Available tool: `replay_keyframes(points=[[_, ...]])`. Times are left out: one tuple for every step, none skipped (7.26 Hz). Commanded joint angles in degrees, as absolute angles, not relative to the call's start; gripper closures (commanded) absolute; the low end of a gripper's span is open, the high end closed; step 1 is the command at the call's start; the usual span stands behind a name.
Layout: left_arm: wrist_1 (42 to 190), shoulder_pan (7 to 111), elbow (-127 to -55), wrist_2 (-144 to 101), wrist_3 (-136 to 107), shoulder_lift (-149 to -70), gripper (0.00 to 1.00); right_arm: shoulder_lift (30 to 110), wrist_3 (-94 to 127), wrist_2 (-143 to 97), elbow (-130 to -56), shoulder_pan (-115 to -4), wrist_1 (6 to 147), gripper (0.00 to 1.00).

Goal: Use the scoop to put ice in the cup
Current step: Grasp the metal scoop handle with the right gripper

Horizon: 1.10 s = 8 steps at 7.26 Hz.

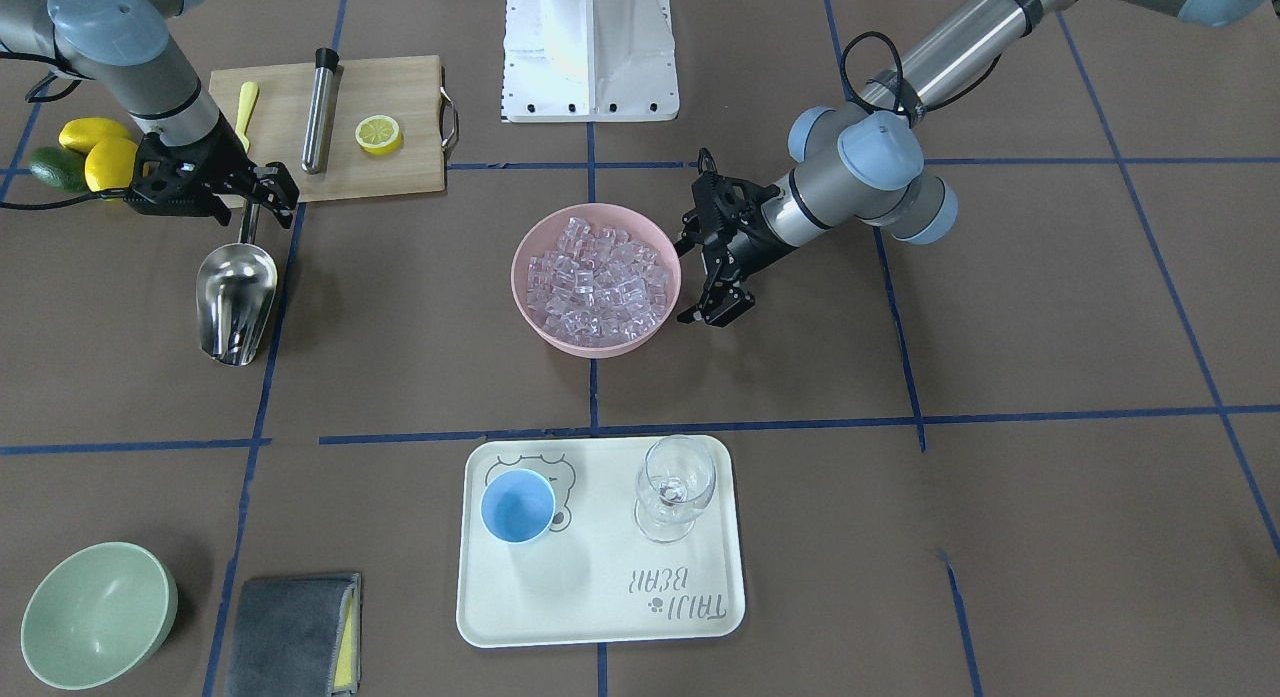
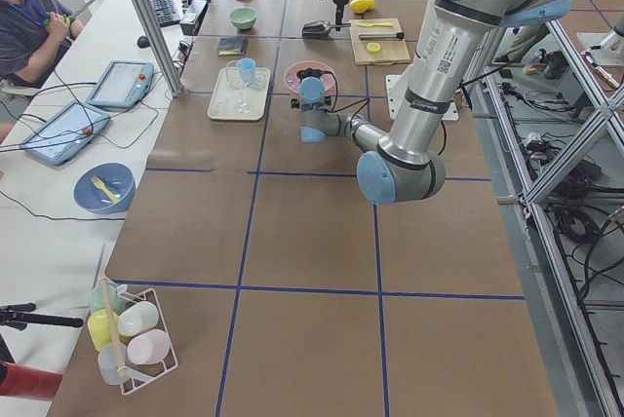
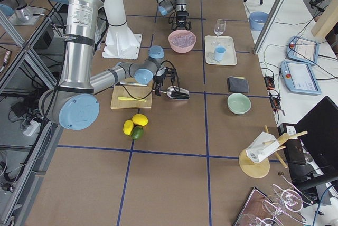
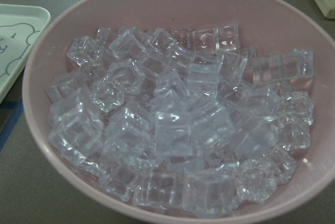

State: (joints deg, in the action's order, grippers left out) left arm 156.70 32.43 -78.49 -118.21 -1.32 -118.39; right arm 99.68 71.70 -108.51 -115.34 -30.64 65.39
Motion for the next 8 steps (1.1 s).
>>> replay_keyframes(points=[[156.8, 32.4, -78.5, -118.2, -1.3, -118.4, 0.00, 100.3, 71.7, -107.9, -115.4, -29.5, 65.6, 0.38], [156.9, 32.3, -78.5, -118.2, -1.4, -118.5, 0.00, 100.4, 71.6, -107.8, -115.4, -28.9, 65.7, 0.51], [156.9, 32.3, -78.5, -118.2, -1.4, -118.4, 0.00, 100.5, 71.3, -107.1, -115.7, -27.8, 65.7, 0.88], [156.9, 32.4, -78.5, -118.2, -1.3, -118.4, 0.00, 100.5, 70.6, -106.4, -116.1, -27.6, 65.7, 1.00], [157.2, 32.4, -78.5, -118.2, -1.3, -118.3, 0.00, 100.9, 69.1, -107.0, -117.1, -27.9, 65.7, 1.00], [157.2, 32.4, -78.5, -118.2, -1.3, -118.3, 0.00, 100.8, 69.0, -106.1, -117.9, -28.2, 65.7, 1.00], [157.2, 32.4, -78.5, -118.2, -1.4, -118.4, 0.00, 100.7, 68.7, -106.1, -119.1, -28.2, 65.8, 1.00], [157.2, 32.4, -78.5, -118.2, -1.4, -118.4, 0.00, 100.2, 65.0, -106.4, -120.7, -28.4, 69.0, 1.00]])
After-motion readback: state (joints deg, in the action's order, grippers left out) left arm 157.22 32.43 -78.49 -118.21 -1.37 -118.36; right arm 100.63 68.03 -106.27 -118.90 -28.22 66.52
